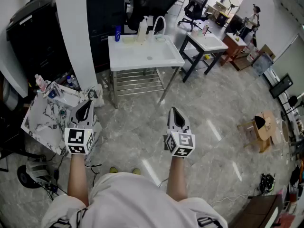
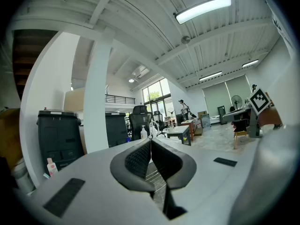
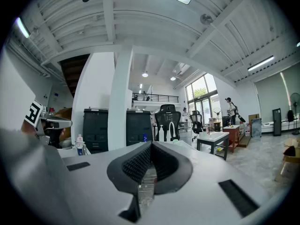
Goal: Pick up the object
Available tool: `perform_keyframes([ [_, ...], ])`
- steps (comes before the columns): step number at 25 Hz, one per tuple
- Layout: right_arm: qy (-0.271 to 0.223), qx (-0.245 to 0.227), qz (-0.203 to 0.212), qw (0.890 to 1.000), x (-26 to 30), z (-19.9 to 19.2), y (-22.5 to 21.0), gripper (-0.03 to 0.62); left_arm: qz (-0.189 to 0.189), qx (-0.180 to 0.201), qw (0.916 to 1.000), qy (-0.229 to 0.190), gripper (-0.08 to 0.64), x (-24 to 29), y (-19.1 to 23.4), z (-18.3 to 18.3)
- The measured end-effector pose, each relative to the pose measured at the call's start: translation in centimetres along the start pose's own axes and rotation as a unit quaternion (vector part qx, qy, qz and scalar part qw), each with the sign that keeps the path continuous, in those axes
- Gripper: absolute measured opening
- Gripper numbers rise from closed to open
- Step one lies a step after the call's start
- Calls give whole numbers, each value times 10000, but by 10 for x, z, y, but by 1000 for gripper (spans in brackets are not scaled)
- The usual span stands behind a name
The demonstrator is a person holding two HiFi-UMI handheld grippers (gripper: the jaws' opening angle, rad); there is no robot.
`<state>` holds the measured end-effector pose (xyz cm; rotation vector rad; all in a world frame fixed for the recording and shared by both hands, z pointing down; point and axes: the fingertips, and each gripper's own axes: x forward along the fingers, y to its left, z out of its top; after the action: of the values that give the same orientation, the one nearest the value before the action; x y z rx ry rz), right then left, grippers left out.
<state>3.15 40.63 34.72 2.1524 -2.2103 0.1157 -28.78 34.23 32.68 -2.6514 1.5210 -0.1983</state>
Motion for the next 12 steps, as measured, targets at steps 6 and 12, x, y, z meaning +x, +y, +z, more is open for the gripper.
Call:
perform_keyframes([
  [6, -31, 34, 23, 10000, 2, 3, 8, 6, -54, 49, 10000, -15, 21, -2, 0, 2],
  [12, -84, 1, 41, 10000, 1, 6, 18, 8, -105, 44, 9999, -18, 21, -7, 3, 2],
])
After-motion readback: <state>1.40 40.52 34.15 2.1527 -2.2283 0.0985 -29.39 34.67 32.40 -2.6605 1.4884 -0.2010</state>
